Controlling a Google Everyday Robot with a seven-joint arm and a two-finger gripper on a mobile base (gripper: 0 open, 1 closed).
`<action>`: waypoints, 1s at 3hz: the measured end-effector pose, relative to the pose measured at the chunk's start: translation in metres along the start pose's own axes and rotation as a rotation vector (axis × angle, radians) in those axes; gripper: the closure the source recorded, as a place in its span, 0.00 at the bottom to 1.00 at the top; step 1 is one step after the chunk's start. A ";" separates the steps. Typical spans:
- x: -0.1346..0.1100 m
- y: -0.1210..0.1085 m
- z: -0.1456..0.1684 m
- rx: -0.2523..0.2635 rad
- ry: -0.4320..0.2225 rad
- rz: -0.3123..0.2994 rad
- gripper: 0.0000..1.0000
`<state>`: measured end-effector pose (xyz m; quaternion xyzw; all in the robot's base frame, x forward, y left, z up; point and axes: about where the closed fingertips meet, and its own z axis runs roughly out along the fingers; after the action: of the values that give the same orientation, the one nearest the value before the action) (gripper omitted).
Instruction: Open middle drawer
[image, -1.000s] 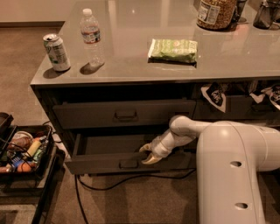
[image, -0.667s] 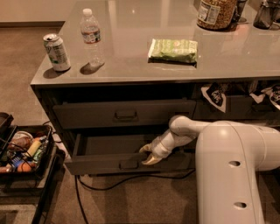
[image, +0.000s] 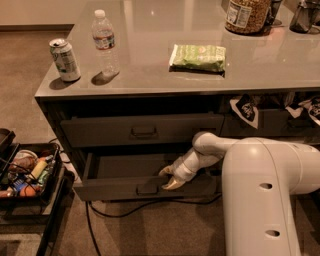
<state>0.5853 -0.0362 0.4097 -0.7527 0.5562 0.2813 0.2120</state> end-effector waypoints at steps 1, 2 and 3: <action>-0.003 0.011 0.004 -0.025 0.018 -0.012 1.00; -0.003 0.012 0.002 -0.024 0.019 -0.013 1.00; -0.006 0.005 0.004 0.061 0.036 -0.103 1.00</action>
Offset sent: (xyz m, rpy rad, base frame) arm -0.0252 0.0161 0.0022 -0.0272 -0.1601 0.1105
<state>0.5780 -0.0307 0.4110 -0.7786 0.5286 0.2393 0.2388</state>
